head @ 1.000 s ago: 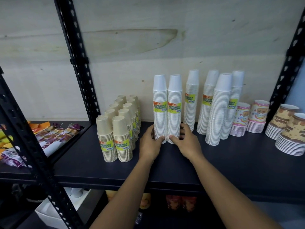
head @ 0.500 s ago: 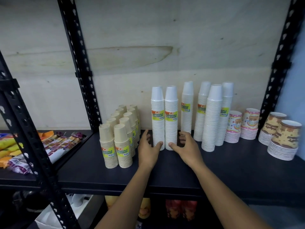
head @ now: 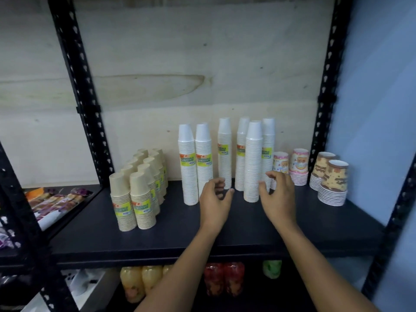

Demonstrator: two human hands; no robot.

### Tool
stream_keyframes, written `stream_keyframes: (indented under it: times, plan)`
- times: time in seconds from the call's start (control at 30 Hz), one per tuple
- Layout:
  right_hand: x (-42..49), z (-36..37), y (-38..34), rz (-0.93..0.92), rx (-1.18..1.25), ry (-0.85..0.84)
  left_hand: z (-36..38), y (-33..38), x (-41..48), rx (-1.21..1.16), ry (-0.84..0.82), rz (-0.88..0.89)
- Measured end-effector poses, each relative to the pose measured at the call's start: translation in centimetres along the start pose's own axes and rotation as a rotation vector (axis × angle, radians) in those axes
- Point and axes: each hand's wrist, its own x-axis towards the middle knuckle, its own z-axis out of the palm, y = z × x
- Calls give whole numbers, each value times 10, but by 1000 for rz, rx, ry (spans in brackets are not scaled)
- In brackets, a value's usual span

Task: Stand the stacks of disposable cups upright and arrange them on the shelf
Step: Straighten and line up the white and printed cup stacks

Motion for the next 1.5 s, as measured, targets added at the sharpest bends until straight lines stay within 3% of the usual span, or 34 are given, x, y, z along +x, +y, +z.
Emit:
stream_keyframes:
  times: [0.1,0.3,0.47,0.73,1.1,1.5]
  plan:
    - [19,-7,18,96,-54,-33,27,1,12,-19,-61,-34]
    - [59,3,44,261,103,-180,70,-6,33,53,-137,-61]
    - [79,15,53,176,233,-318,95,-12,40,79,-110,-40]
    - [84,27,62,180,207,-279,104,-18,41,79,-53,-87]
    - [65,6,48,187,127,-142,78,-3,28,48,-64,-101]
    - [1,-1,-22,172,301,-206,-16,1,-11,68,-29,-80]
